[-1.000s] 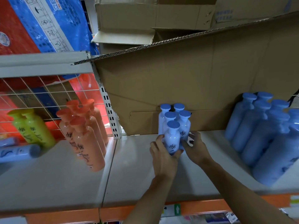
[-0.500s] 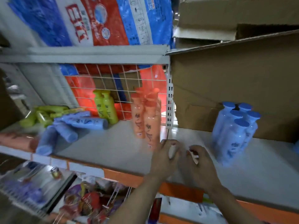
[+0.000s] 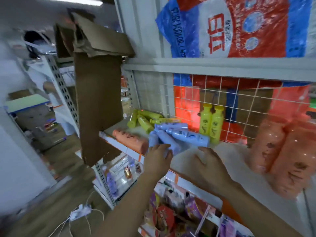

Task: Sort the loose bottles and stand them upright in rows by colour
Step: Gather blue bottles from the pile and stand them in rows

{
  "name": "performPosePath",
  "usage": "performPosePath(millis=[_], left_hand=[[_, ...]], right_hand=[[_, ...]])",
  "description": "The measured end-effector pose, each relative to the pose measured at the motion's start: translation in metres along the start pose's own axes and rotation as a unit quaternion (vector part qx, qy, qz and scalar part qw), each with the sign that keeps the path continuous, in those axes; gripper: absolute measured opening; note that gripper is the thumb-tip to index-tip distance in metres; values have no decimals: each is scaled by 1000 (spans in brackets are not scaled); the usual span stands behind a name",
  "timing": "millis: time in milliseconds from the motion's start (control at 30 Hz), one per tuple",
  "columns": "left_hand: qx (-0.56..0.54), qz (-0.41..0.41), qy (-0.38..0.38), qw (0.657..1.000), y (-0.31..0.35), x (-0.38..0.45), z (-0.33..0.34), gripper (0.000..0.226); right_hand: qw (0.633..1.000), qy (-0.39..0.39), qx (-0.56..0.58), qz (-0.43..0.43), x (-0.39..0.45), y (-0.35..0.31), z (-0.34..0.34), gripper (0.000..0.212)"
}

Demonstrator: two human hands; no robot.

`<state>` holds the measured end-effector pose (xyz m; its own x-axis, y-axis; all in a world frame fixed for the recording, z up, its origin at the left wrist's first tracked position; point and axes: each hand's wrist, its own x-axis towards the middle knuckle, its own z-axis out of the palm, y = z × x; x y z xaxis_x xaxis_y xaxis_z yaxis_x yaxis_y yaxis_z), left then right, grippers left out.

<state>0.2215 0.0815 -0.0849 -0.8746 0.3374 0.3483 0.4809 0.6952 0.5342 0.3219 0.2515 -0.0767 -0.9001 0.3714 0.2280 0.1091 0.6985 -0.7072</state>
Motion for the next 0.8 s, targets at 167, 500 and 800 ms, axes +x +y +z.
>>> performPosePath(millis=[167, 500, 800], left_hand=[[11, -28, -11, 999, -56, 42, 4, 40], [61, -41, -187, 980, -99, 144, 32, 64], [75, -95, -260, 958, -104, 187, 61, 67]], right_hand=[[999, -22, -10, -27, 55, -23, 49, 41], [997, -51, -51, 35, 162, -13, 133, 37], [985, -63, -149, 52, 200, -4, 161, 39]])
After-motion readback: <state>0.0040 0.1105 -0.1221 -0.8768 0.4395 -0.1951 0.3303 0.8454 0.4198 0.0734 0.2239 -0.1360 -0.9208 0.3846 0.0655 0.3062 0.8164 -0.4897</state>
